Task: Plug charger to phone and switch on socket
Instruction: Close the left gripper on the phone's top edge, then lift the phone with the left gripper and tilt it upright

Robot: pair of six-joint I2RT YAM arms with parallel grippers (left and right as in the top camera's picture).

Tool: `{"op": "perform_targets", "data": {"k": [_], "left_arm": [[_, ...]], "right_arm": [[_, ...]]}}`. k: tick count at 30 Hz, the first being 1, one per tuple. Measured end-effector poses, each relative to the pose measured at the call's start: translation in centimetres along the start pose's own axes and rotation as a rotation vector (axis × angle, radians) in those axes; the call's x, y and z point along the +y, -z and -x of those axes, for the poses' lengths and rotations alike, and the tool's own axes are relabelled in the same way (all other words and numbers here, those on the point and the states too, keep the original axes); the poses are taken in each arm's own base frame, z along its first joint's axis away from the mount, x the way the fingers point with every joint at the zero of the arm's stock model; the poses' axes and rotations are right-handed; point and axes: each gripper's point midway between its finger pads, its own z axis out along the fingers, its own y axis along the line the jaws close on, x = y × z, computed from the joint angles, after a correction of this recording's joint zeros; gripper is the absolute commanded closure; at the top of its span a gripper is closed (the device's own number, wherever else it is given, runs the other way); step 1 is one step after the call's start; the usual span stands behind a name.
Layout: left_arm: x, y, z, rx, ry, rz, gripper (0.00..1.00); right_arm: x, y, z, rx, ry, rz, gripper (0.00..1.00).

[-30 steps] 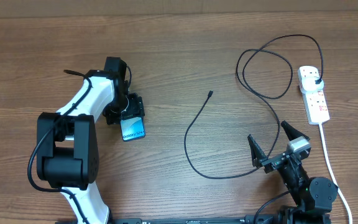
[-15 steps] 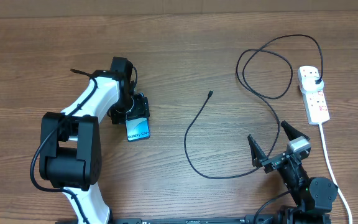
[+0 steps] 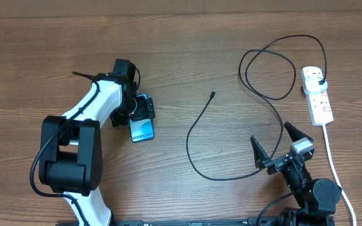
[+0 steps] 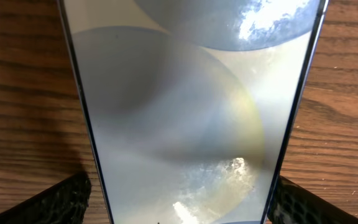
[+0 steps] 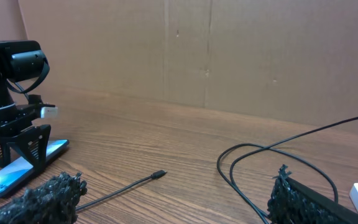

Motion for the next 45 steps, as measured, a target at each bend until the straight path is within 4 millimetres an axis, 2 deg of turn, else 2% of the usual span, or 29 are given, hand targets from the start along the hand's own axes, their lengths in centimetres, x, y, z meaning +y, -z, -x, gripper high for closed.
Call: {"op": "perform_targets", "data": {"k": [4,12,18,33,36,41,45], "left_arm": [[-0.05,-0.13,-0.13,-0.012,-0.004,-0.001,0.02],[-0.10,-0.14,-0.07,-0.016,-0.003,-0.004,0.03],[-0.28,-0.16,0.39,-0.035,0.010,-0.013,0.12],[-0.60,-0.67,0.07,-0.077,-0.051,0.128,0.09],[-0.70,-0.74,-0.07,-0.082,-0.067,0.152,0.11],[-0.71,-0.75,-0.19,-0.079,-0.063,0.154,0.23],[-0.80,-0.77,-0.26,-0.079,-0.066,0.157,0.24]], "right_arm": [[0.01,0.00,0.01,0.000,0.000,0.000,0.00],[0.00,0.00,0.01,0.000,0.001,0.000,0.00],[0.00,0.00,0.01,0.000,0.001,0.000,0.00],[0.00,0.00,0.02,-0.001,0.001,0.000,0.00],[0.00,0.00,0.01,0.000,0.000,0.000,0.00],[0.00,0.00,0.01,0.000,0.000,0.000,0.00],[0.00,0.00,0.01,0.000,0.001,0.000,0.00]]}}
